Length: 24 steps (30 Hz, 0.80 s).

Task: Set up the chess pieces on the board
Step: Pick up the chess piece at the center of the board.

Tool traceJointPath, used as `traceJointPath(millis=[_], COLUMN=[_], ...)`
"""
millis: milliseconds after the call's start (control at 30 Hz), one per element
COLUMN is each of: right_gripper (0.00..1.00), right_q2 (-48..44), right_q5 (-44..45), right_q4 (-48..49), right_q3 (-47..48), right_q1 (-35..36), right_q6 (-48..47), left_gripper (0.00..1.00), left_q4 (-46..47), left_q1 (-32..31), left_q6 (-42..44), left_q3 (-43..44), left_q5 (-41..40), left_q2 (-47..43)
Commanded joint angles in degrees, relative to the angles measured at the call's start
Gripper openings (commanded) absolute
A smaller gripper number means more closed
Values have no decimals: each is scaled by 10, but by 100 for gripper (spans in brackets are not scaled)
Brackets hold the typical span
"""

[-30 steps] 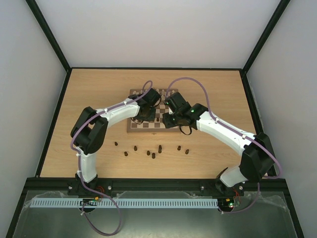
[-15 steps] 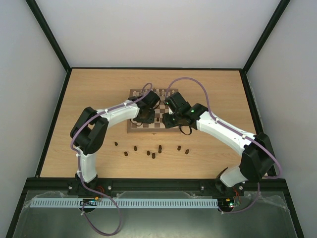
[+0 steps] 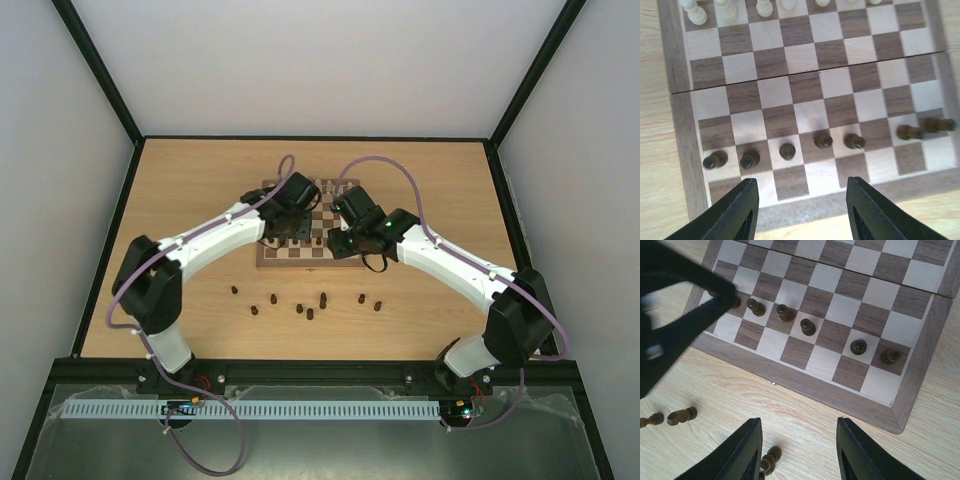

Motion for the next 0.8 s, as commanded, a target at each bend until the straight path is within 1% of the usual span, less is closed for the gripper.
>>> traceJointPath(millis=[0, 100, 200, 267, 300, 467, 633, 667, 767], right_gripper=[42, 47, 51, 51, 52, 52, 52, 52, 52], right_q2=[-7, -9, -9, -8, -8, -10, -9, -9, -8], right_q5=[-6, -9, -13, -16, -16, -14, -16, -17, -19], right_q4=[-5, -3, -2, -1, -2, -3, -2, -1, 0], right_q3=[-8, -8, -10, -9, -8, -10, -10, -11, -11], right_q1=[3, 3, 4, 5, 5, 9, 12, 11, 14], right_q6=[-1, -1, -1, -1, -1, -2, -2, -2, -2], left_gripper=[56, 70, 80, 94, 99, 99, 100, 99, 91], left_q4=[-42, -40, -39, -40, -41, -63, -69, -67, -66], left_q1=[-11, -11, -9, -5, -3, 11, 19, 20, 38], left_q6=[-31, -62, -94, -111, -117, -143, -154, -153, -153], left_q3=[-47, -125, -204, -240, -256, -300, -308, -308, -314], left_q5=[-26, -41, -50, -54, -54, -70, -58, -55, -57], left_q2=[-79, -144, -200, -229, -241, -281, -280, -279, -277])
